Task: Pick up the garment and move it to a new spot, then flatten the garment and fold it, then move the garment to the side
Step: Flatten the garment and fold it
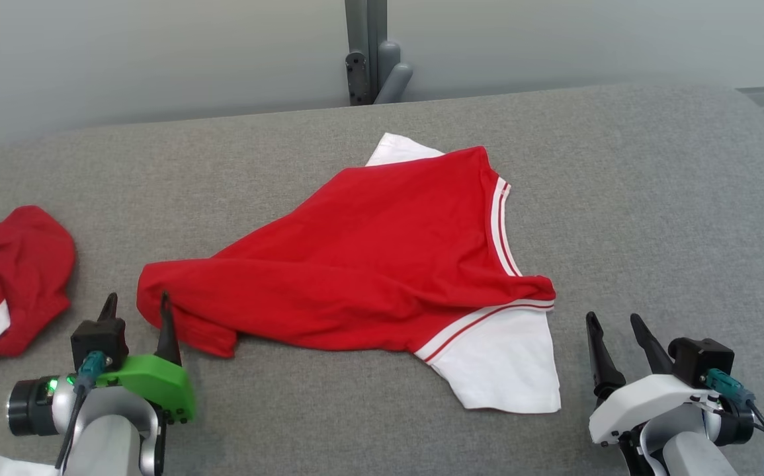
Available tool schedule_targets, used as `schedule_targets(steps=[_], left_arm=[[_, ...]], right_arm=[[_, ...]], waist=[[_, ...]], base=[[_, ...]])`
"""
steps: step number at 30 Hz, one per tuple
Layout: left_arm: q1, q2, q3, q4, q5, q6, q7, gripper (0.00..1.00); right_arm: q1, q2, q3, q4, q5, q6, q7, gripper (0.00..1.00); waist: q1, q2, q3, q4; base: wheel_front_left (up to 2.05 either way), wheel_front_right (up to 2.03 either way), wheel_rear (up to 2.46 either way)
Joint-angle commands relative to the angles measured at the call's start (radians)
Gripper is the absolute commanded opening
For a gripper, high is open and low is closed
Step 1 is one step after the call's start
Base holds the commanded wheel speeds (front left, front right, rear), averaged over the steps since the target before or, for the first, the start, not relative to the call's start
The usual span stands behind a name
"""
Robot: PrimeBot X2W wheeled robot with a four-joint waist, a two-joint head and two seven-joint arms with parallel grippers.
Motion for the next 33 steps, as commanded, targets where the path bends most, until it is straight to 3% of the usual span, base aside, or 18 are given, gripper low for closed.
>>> schedule_targets(steps=[1,6,16,28,30,33], left_arm=[[0.032,-0.014,0.005,-0.028,-0.008,-0.003,-0.003,1.0],[0.124,-0.063,-0.013,-0.104,-0.016,-0.039,-0.002,1.0],[0.152,-0.103,-0.045,-0.078,-0.047,-0.061,-0.002,1.0],[0.109,-0.106,-0.052,-0.028,-0.111,-0.045,-0.002,1.0],[0.111,-0.106,-0.053,-0.049,-0.109,-0.041,-0.002,0.78],[0.122,-0.106,-0.054,-0.077,-0.11,-0.037,-0.002,0.77]], right_arm=[[0.013,-0.004,0.002,0.001,0.011,-0.001,0.0,1.0],[0.018,-0.004,0.003,0.0,0.007,-0.001,0.0,1.0],[-0.009,-0.003,-0.004,-0.013,-0.029,-0.001,0.0,1.0],[-0.039,-0.003,-0.025,-0.027,-0.056,-0.001,0.0,1.0],[-0.039,-0.003,-0.028,-0.029,-0.055,-0.001,0.0,1.0],[-0.041,-0.003,-0.027,-0.028,-0.049,-0.001,0.0,1.0]], waist=[[0.0,0.0,-0.018,0.015],[0.0,0.0,-0.026,0.024],[0.0,0.0,0.031,-0.012],[0.0,0.0,0.088,-0.052],[0.0,0.0,0.089,-0.05],[0.0,0.0,0.089,-0.043]], base=[[0.0,0.0,0.0],[0.0,0.0,0.0],[0.0,0.0,0.0],[0.0,0.0,0.0],[0.0,0.0,0.0],[0.0,0.0,0.0]])
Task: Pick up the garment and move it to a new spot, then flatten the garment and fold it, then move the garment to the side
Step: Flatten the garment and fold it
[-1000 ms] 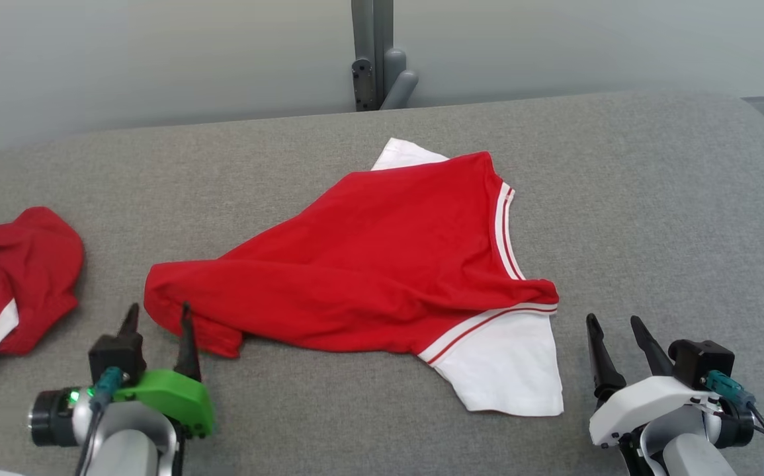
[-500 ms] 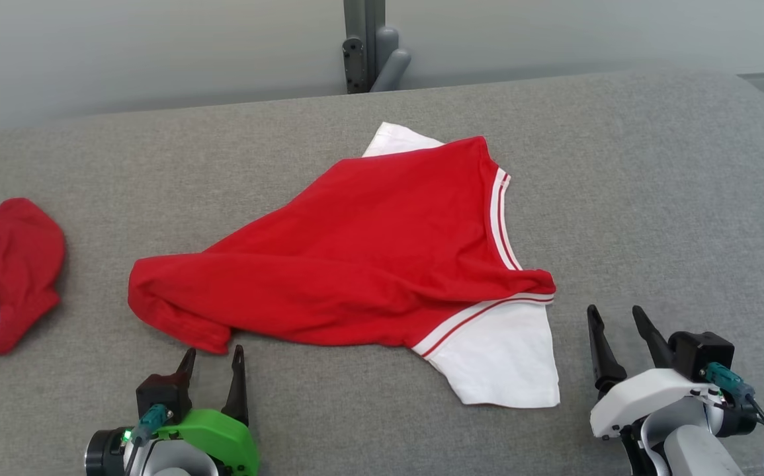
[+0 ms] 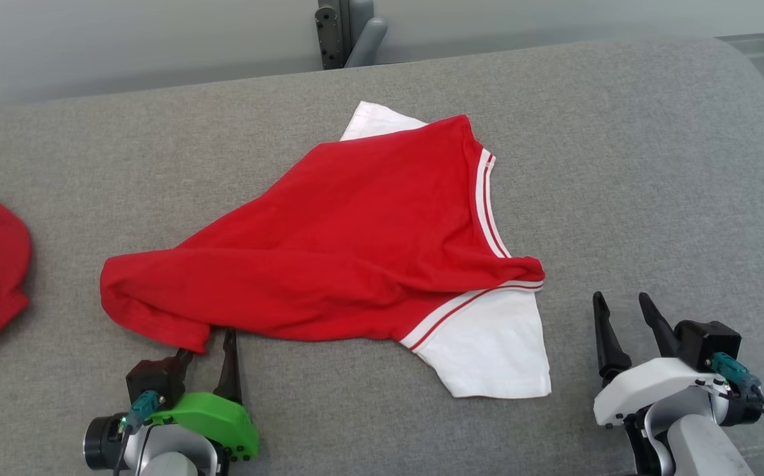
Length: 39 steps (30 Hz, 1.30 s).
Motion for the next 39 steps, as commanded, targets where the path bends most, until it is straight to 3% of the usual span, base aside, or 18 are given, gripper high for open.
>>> schedule_targets(steps=[1,3,5,6,12,18,26,33,39], left_arm=[[0.002,0.004,0.004,-0.017,0.001,0.004,0.0,0.77],[0.011,0.004,0.005,-0.034,0.003,0.001,0.0,0.69],[0.015,0.004,0.009,-0.054,0.003,-0.004,0.0,0.3],[0.018,0.004,0.009,-0.064,0.008,-0.007,0.0,0.0],[0.018,0.004,0.043,-0.159,0.056,-0.002,-0.001,0.0],[0.011,0.02,0.089,-0.332,0.121,-0.041,-0.001,0.0],[-0.039,0.062,0.094,-0.455,0.162,-0.088,-0.001,0.0],[-0.038,0.086,0.075,-0.435,0.145,-0.104,-0.001,0.0],[0.049,0.079,0.063,-0.294,0.106,-0.111,-0.001,0.0]], right_arm=[[-0.014,-0.003,0.003,-0.001,0.005,-0.001,0.0,1.0],[-0.015,-0.003,0.008,-0.001,0.01,-0.001,0.0,1.0],[-0.016,-0.003,0.012,-0.002,0.014,-0.001,0.0,1.0],[-0.016,-0.003,0.013,-0.002,0.015,-0.001,0.0,1.0],[-0.007,-0.003,0.002,0.002,0.014,-0.001,0.0,1.0],[0.012,-0.003,0.01,0.007,0.048,-0.001,0.0,1.0],[0.031,-0.003,0.029,0.019,0.081,-0.001,0.0,1.0],[0.055,-0.003,0.028,0.025,0.091,-0.001,0.0,1.0],[0.068,-0.003,0.022,0.029,0.08,-0.001,0.0,1.0]], waist=[[0.0,0.0,0.0,0.007],[0.0,0.0,0.001,0.011],[0.0,0.0,0.004,0.015],[0.0,0.0,0.005,0.017],[0.0,0.0,-0.009,0.036],[0.0,0.0,-0.049,0.063],[0.0,0.0,-0.092,0.086],[0.0,0.0,-0.123,0.084],[0.0,0.0,-0.141,0.072]], base=[[0.0,0.0,0.0],[0.0,0.0,0.0],[0.0,0.0,0.0],[0.0,0.0,0.0],[0.0,0.0,0.0],[0.0,0.0,0.0],[0.0,0.0,0.0],[0.0,0.0,0.0],[0.0,0.0,0.0]])
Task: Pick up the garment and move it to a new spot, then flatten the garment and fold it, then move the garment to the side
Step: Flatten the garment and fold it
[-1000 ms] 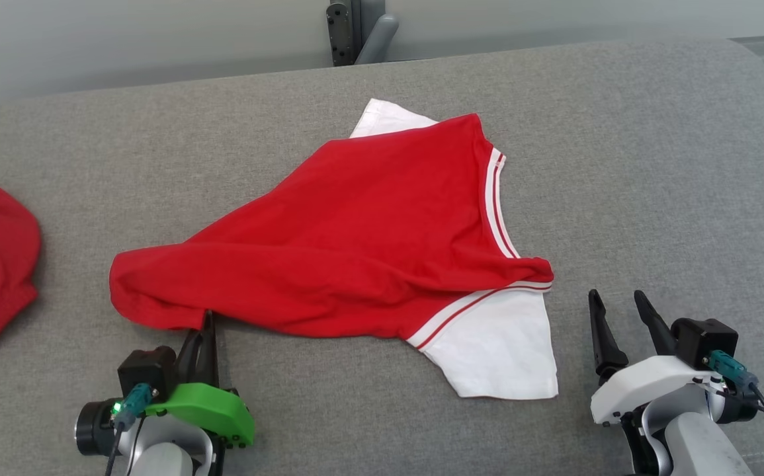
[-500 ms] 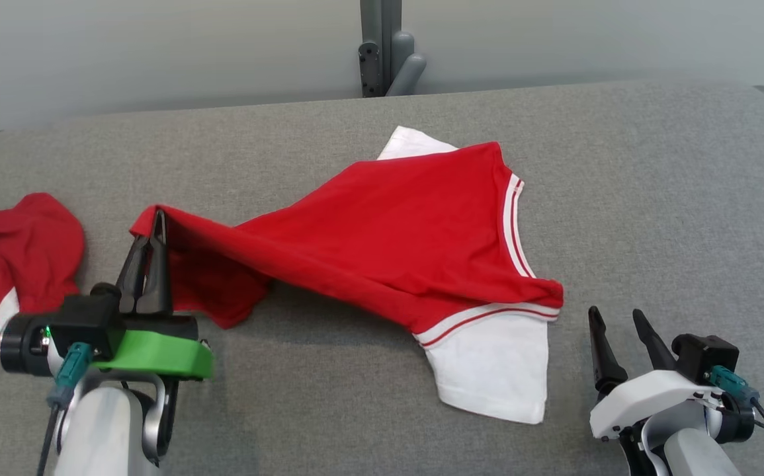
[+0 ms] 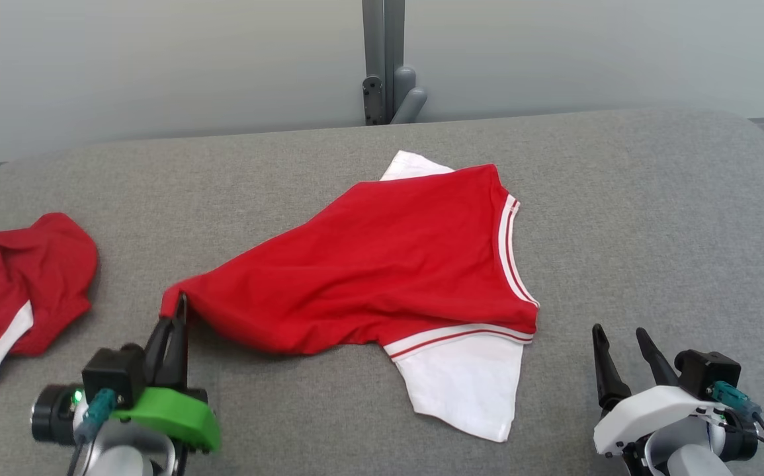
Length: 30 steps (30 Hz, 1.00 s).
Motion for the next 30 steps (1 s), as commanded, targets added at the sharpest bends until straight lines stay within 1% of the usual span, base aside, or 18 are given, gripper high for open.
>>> schedule_targets(steps=[1,6,8,11,13,14,17,20,21,22,23,24,25,27,30], left_arm=[[0.026,0.0,0.0,0.027,-0.01,-0.004,-0.001,0.0],[0.091,-0.012,0.02,0.169,-0.072,-0.006,-0.001,0.0],[0.104,-0.01,0.037,0.188,-0.085,-0.004,-0.001,0.0],[0.117,-0.012,0.081,0.148,-0.084,0.021,-0.001,0.0],[0.134,-0.02,0.108,0.082,-0.063,0.029,-0.001,0.0],[0.141,-0.023,0.113,0.071,-0.057,0.029,0.0,0.0],[0.147,-0.031,0.123,0.063,-0.044,0.028,-0.001,0.0],[0.17,-0.034,0.132,0.092,-0.031,0.024,-0.001,0.0],[0.178,-0.035,0.136,0.111,-0.027,0.027,0.0,0.09],[0.187,-0.036,0.14,0.135,-0.024,0.033,-0.001,0.39],[0.187,-0.036,0.14,0.135,-0.024,0.033,-0.001,0.39],[0.191,-0.038,0.151,0.151,-0.024,0.045,-0.001,0.96],[0.198,-0.038,0.161,0.178,-0.017,0.063,-0.001,1.0],[0.211,-0.046,0.18,0.224,-0.019,0.093,-0.001,1.0],[0.22,-0.055,0.192,0.244,-0.011,0.11,-0.001,1.0]], right_arm=[[0.018,-0.004,-0.004,0.001,-0.009,-0.001,0.0,1.0],[0.021,-0.004,-0.011,0.003,-0.02,-0.001,0.0,1.0],[0.025,-0.004,-0.013,0.004,-0.022,-0.001,0.0,1.0],[0.031,-0.004,-0.015,0.001,-0.027,-0.001,0.0,1.0],[0.032,-0.004,-0.015,-0.001,-0.029,-0.001,0.0,1.0],[0.032,-0.004,-0.012,0.0,-0.03,-0.001,0.0,1.0],[0.029,-0.004,0.0,0.002,-0.024,-0.001,0.0,1.0],[0.03,-0.004,0.008,-0.001,-0.017,-0.001,0.0,1.0],[0.032,-0.004,0.01,-0.002,-0.016,-0.001,0.0,1.0],[0.035,-0.004,0.011,-0.003,-0.014,-0.001,0.0,1.0],[0.035,-0.004,0.011,-0.003,-0.014,-0.001,0.0,1.0],[0.037,-0.004,0.013,-0.003,-0.014,-0.001,0.0,1.0],[0.039,-0.004,0.013,-0.003,-0.014,-0.001,0.0,1.0],[0.039,-0.004,0.013,-0.003,-0.015,-0.001,0.0,1.0],[0.04,-0.004,0.009,-0.007,-0.015,-0.001,0.0,1.0]], waist=[[0.0,0.0,-0.007,-0.004],[0.0,0.0,-0.019,-0.009],[0.0,0.0,-0.022,-0.009],[0.0,0.0,-0.029,-0.005],[0.0,0.0,-0.035,-0.002],[0.0,0.0,-0.038,-0.001],[0.0,0.0,-0.048,-0.005],[0.0,0.0,-0.056,-0.013],[0.0,0.0,-0.059,-0.015],[0.0,0.0,-0.061,-0.017],[0.0,0.0,-0.061,-0.017],[0.0,0.0,-0.063,-0.019],[0.0,0.0,-0.065,-0.02],[0.0,0.0,-0.067,-0.023],[0.0,0.0,-0.064,-0.021]], base=[[0.0,0.0,0.0],[0.0,0.0,0.0],[0.0,0.0,0.0],[0.0,0.0,0.0],[0.0,0.0,0.0],[0.0,0.0,0.0],[0.0,0.0,0.0],[0.0,0.0,0.0],[0.0,0.0,0.0],[0.0,0.0,0.0],[0.0,0.0,0.0],[0.0,0.0,0.0],[0.0,0.0,0.0],[0.0,0.0,0.0],[0.0,0.0,0.0]])
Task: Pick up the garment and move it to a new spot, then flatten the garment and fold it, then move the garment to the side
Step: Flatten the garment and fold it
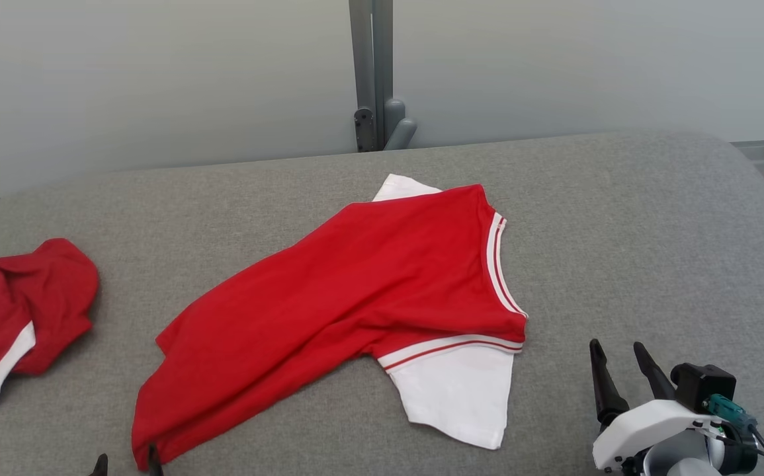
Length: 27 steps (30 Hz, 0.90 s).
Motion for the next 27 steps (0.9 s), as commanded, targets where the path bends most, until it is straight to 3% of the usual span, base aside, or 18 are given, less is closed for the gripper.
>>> schedule_targets(steps=[1,15,27], left_arm=[[0.01,-0.003,0.001,-0.005,0.008,0.001,0.0,1.0],[-0.001,-0.021,-0.041,-0.119,0.043,-0.01,0.0,1.0],[0.011,-0.022,-0.095,-0.17,0.025,-0.004,0.0,1.0]], right_arm=[[0.009,-0.004,-0.002,-0.003,-0.002,-0.001,0.0,1.0],[-0.019,-0.004,0.023,-0.009,0.005,-0.001,0.0,1.0],[-0.011,-0.004,0.031,-0.026,-0.014,-0.001,0.0,1.0]], waist=[[0.0,0.0,0.003,0.006],[0.0,0.0,0.039,0.071],[0.0,0.0,0.028,0.046]], base=[[0.0,0.0,0.0],[0.0,0.0,0.0],[0.0,0.0,0.0]])
